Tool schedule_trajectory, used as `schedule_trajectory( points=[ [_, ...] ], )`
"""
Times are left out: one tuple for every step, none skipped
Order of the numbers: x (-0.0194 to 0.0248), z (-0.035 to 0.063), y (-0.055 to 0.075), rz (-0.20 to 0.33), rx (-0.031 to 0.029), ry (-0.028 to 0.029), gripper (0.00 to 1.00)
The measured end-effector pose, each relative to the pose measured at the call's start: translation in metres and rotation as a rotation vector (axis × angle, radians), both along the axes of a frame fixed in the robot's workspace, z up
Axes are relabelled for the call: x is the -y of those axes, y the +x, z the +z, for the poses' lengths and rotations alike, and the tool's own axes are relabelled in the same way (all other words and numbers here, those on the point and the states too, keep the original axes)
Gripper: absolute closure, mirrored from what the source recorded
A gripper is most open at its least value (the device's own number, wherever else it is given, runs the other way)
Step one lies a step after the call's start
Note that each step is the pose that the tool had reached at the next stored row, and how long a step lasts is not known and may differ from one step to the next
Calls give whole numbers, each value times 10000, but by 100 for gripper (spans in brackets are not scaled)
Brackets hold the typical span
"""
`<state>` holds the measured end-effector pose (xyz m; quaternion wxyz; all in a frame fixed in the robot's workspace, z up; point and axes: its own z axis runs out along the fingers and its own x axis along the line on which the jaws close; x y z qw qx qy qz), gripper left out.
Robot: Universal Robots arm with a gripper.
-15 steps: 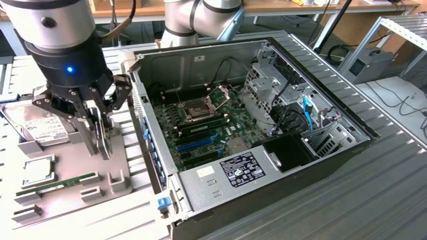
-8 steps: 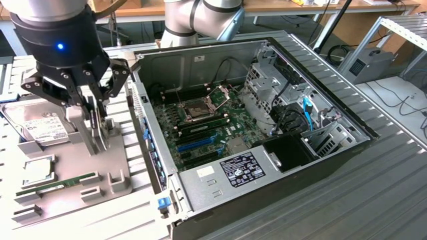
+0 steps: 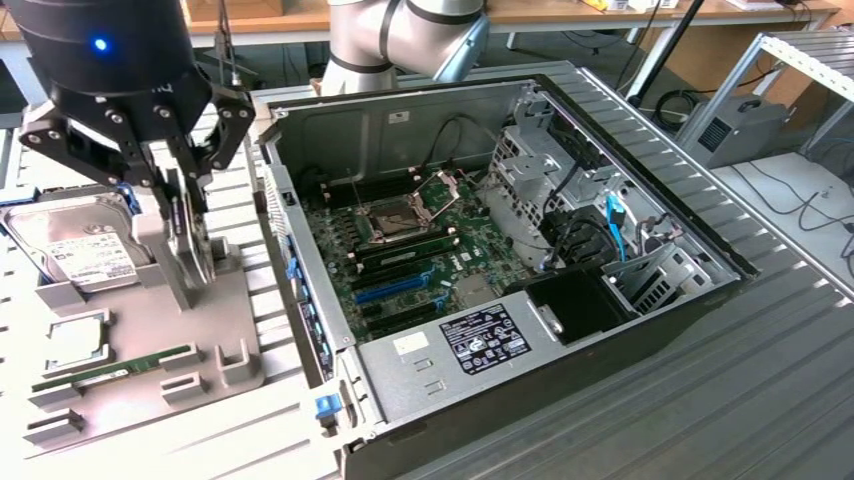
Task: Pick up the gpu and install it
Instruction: 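Pick up the gpu and move the gpu toward the slot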
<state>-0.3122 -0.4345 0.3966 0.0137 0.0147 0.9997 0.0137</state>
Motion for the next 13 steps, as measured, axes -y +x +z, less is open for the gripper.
schedule_trajectory(
  points=[
    [-1,31,0,0,0,-2,73],
    [-2,67,0,0,-1,-7,73],
    [-2,97,0,0,-1,-11,73],
    [-3,125,0,0,0,-14,73],
    [-3,153,0,0,0,-17,73],
    [-4,176,0,0,0,-21,73],
    [-4,203,0,0,-1,-24,73],
    [-5,233,0,0,-1,-27,73],
    [-5,253,0,0,0,-29,73],
    [-5,269,0,0,0,-29,73],
    [-5,283,0,0,1,-30,73],
    [-5,293,0,0,1,-31,73],
    [-6,303,0,0,0,-32,73]
  ],
)
